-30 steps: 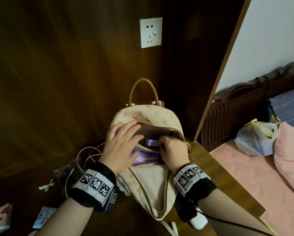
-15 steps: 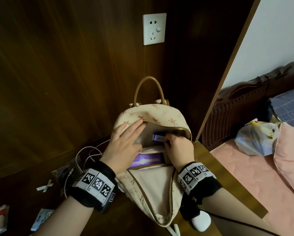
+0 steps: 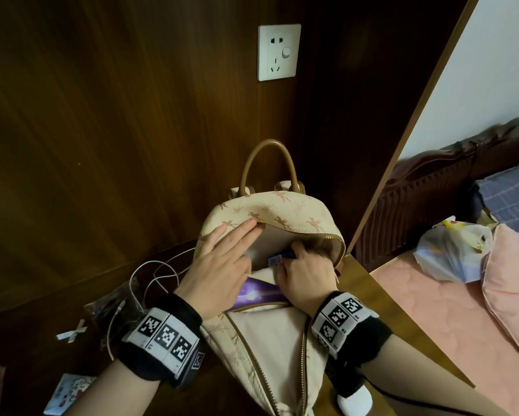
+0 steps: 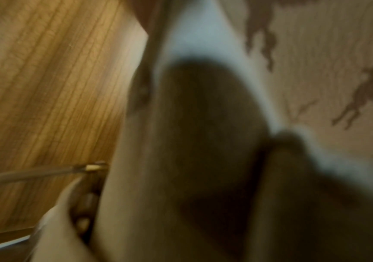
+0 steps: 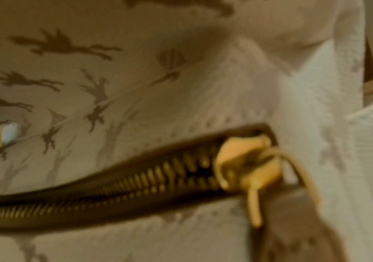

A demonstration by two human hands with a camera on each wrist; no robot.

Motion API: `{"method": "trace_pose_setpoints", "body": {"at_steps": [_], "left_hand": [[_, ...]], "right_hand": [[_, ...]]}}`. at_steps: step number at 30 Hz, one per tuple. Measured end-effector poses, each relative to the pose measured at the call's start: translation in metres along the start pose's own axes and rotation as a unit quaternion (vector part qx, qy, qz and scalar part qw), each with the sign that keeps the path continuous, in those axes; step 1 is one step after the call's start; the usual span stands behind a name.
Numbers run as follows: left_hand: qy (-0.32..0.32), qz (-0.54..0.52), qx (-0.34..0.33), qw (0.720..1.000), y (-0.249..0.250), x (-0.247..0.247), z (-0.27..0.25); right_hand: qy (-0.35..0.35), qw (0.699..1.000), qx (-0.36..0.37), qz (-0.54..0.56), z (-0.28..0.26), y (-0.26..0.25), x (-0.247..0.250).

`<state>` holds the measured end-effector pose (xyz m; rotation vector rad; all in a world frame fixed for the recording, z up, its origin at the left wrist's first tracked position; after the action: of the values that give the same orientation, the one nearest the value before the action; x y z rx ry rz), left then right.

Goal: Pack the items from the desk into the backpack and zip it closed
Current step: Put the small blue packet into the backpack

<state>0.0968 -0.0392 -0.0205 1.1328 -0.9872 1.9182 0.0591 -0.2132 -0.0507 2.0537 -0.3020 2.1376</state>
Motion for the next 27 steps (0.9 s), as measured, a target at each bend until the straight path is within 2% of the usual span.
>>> {"method": "trace_pose_setpoints", "body": {"at_steps": [4, 12, 14, 17, 22, 24, 25, 27], "left_hand": [[-0.008, -0.001, -0.006, 1.0, 0.002, 0.002, -0.001], [-0.014, 0.016, -0.003, 1.0, 0.0, 0.001, -0.003], [-0.014, 0.024, 0.0, 1.0, 0.0, 0.001, -0.003], [-0.01, 0.03, 0.005, 0.999, 0.001, -0.001, -0.002], [-0.003, 0.031, 0.007, 0.999, 0.0, -0.002, -0.001], [-0.004, 0.031, 0.004, 1.0, 0.0, -0.003, -0.001], [-0.007, 0.032, 0.002, 0.999, 0.0, -0.003, -0.001], [-0.01, 0.033, 0.003, 0.999, 0.0, -0.002, 0.0]], "right_hand": [[-0.03, 0.998, 0.034, -0.053, 0.0, -0.005, 0.007], [-0.047, 0.994, 0.089, -0.038, 0.005, -0.005, 0.0], [-0.077, 0.994, 0.038, -0.068, 0.005, -0.008, 0.006], [-0.085, 0.996, 0.034, -0.009, 0.006, -0.002, -0.008], [-0.047, 0.992, 0.093, -0.068, 0.01, -0.002, -0.008], [-0.1, 0.98, 0.141, -0.097, 0.011, -0.003, -0.007], [-0.125, 0.975, 0.165, -0.078, 0.011, -0.003, -0.008], [-0.151, 0.967, 0.182, -0.095, 0.017, -0.002, -0.002]]}}
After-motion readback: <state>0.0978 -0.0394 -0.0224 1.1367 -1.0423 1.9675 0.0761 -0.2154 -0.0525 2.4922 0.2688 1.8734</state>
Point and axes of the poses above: each hand's wrist, its own z-axis towards the middle knuckle, its own x-axis out of the back of the hand, y = z × x, the point moved 1 cm from there along z, towards the middle knuckle, and after that the axes turned 5 degrees about -x, right-handed, at the moved point
